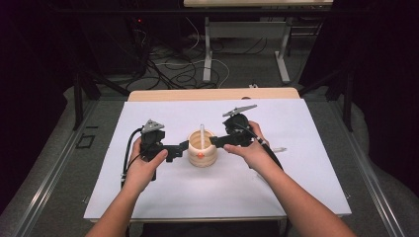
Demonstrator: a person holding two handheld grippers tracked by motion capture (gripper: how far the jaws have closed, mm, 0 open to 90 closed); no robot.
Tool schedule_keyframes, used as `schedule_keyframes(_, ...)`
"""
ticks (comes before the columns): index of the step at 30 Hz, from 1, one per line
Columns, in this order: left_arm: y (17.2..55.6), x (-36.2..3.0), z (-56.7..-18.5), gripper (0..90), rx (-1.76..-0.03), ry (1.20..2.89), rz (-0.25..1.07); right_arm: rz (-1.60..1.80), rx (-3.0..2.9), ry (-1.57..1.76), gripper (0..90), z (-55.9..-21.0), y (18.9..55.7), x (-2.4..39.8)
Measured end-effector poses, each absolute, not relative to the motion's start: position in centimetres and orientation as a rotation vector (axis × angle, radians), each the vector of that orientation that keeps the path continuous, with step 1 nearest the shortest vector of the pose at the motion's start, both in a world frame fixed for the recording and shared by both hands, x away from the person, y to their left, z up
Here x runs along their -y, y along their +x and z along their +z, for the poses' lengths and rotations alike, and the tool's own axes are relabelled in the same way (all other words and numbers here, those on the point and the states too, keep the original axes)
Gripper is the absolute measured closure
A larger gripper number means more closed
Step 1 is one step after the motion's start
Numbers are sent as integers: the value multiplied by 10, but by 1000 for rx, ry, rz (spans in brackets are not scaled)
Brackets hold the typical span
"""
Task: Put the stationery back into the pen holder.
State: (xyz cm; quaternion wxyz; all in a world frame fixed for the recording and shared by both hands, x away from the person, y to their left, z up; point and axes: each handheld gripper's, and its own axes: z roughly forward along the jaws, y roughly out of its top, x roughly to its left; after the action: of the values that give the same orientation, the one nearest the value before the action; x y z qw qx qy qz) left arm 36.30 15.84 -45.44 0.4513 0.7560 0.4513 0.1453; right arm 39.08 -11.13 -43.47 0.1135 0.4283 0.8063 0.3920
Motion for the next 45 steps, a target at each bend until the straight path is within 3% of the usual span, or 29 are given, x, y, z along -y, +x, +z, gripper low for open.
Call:
schedule_keyframes(25, 347, -170, -462, 7, -1087, 1860, 317, 843, -2407, 1186, 254, -459, 372, 181)
schedule_keyframes(33, 347, -175, -468, 6, -1109, 1848, 307, 854, -2425, 1298, 358, -464, 370, 203)
schedule_keyframes(45, 350, -177, -475, 51, -1123, 1849, 313, 888, -2420, 1315, 416, -476, 374, 235)
